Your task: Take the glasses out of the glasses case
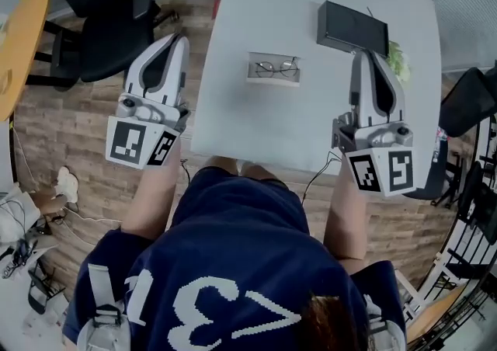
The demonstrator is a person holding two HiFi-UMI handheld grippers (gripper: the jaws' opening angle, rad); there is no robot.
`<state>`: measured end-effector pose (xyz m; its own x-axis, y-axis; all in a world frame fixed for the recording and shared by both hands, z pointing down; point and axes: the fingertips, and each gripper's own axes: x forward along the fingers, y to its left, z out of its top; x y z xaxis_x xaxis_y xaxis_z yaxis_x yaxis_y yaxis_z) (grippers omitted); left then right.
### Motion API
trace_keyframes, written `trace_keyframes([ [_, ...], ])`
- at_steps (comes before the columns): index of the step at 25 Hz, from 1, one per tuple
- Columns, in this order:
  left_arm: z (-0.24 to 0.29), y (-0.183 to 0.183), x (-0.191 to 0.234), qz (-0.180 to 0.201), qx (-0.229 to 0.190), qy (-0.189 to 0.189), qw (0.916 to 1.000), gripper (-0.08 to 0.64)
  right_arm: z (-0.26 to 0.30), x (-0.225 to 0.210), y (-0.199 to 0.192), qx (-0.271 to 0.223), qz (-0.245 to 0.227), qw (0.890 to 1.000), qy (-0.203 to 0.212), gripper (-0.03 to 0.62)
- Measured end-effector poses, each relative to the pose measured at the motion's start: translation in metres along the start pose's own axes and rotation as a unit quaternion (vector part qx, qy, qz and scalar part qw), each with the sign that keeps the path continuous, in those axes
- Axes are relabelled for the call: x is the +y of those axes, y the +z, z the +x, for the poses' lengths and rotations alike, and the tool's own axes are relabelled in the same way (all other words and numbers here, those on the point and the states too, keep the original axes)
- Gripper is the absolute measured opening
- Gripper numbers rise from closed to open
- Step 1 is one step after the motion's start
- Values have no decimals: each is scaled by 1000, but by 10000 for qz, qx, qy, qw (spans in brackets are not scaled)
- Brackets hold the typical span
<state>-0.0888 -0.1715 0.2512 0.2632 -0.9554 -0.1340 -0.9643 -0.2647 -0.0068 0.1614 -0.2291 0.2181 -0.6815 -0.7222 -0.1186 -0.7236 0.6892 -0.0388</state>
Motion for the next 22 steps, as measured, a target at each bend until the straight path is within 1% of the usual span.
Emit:
trace_keyframes([
  [3,6,-10,0,-66,100,-83,9999,18,12,9,-30,490,-186,9984,232,28],
  [6,15,-23,2,-162,173,-195,9995,18,26,21,-68,1156,-606,9901,522,29],
  [9,23,-34,5,-230,256,-295,9990,18,39,33,-117,1963,-1021,9716,832,29],
  [12,28,-47,7,-305,388,-384,9980,18,48,44,-174,2743,-1257,9464,1155,29],
  [14,28,-55,9,-360,478,-409,9974,18,50,51,-214,3220,-1359,9266,1389,29],
  [16,27,-64,11,-410,566,-415,9967,18,49,54,-255,3712,-1589,9008,1596,29],
  [17,27,-68,12,-433,611,-414,9963,18,47,54,-275,3966,-1757,8851,1689,32],
  [19,25,-76,15,-476,693,-394,9957,18,44,53,-309,4438,-2116,8503,1877,91],
  [20,24,-80,17,-493,728,-374,9954,18,42,53,-323,4634,-2278,8332,1978,98],
  [22,21,-85,21,-520,787,-319,9950,18,39,54,-344,4929,-2580,8025,2157,106],
])
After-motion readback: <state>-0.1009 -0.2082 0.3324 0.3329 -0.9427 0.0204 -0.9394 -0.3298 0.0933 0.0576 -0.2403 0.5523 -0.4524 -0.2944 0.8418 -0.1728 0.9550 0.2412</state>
